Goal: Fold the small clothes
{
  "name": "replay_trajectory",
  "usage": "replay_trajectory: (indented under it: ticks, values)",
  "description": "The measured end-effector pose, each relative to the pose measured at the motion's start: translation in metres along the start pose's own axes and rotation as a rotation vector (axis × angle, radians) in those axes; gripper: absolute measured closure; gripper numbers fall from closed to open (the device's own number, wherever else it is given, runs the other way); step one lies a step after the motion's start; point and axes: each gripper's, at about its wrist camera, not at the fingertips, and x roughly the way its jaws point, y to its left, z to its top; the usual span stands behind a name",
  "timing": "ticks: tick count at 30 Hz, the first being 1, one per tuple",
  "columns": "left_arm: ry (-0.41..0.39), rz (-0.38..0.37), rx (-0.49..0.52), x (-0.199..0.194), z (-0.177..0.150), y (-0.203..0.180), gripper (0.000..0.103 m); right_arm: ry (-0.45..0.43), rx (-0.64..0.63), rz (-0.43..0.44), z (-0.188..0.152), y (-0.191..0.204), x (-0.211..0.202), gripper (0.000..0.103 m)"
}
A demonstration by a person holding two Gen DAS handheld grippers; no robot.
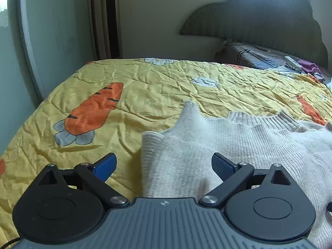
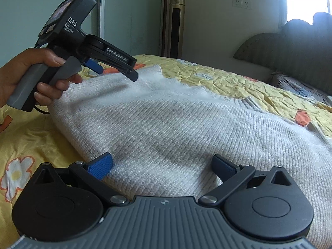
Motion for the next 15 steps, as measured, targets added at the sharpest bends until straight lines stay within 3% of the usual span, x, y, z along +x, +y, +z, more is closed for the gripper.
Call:
replay_trajectory:
  ticks: [5, 8, 12, 15]
  values:
    - [0.085, -0.089, -0.088, 0.011, 0.003, 0.038, 0.004, -0.005, -0.062, -0.019, 0.004, 0.03, -0.015, 0.0]
    - [0.122, -0.134, -0.105, 0.02, 0.0, 0.048, 0.004, -0.017, -0.204, -0.024, 0.005, 0.065, -0.023, 0.0]
    - [0.133, -0.201, -0.106, 0.024, -0.004, 0.049, 0.004, -0.005, -0.406, -0.141, -0.001, 0.102, -0.017, 0.001]
    - [0.127, -0.206, -0.089, 0.025, -0.007, 0.045, 0.004, 0.002, -0.45, -0.224, -0.006, 0.109, -0.009, 0.001]
